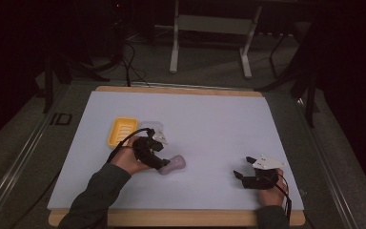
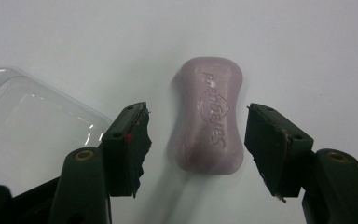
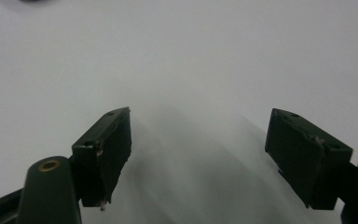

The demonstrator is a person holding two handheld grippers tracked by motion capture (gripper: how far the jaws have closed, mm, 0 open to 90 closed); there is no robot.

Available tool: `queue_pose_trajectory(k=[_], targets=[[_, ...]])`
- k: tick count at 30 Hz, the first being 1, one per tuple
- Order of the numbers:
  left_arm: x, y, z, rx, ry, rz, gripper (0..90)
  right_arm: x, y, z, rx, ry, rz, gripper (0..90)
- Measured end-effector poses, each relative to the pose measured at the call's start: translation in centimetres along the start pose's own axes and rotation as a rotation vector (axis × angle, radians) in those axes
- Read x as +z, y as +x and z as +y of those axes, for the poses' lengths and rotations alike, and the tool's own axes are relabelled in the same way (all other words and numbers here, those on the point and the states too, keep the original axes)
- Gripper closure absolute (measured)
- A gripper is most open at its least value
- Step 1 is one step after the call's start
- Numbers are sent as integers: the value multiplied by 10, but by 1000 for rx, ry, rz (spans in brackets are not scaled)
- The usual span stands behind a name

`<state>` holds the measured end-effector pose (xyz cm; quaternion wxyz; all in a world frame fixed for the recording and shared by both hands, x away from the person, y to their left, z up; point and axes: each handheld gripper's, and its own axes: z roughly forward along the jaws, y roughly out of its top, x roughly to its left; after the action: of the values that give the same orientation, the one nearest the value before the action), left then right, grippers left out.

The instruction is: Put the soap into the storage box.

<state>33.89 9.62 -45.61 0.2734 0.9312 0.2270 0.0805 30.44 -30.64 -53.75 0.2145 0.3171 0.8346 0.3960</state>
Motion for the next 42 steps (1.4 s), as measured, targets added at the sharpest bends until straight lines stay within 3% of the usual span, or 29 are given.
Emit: queue_pose_trajectory(k=[11,20,30,42], targets=[[8,-4,16,44,70,-14,399,0,1,0,-7,6,-1,223],[19,-1,23,25,137,-30,373,1,1,1,-23,14,-5,223],[27,-5,31,57,183,-32,305,2,2,1,-24,15,-6,224],[43,-10,40,84,249,-36,309,1,2,0,-19,12,-5,224]])
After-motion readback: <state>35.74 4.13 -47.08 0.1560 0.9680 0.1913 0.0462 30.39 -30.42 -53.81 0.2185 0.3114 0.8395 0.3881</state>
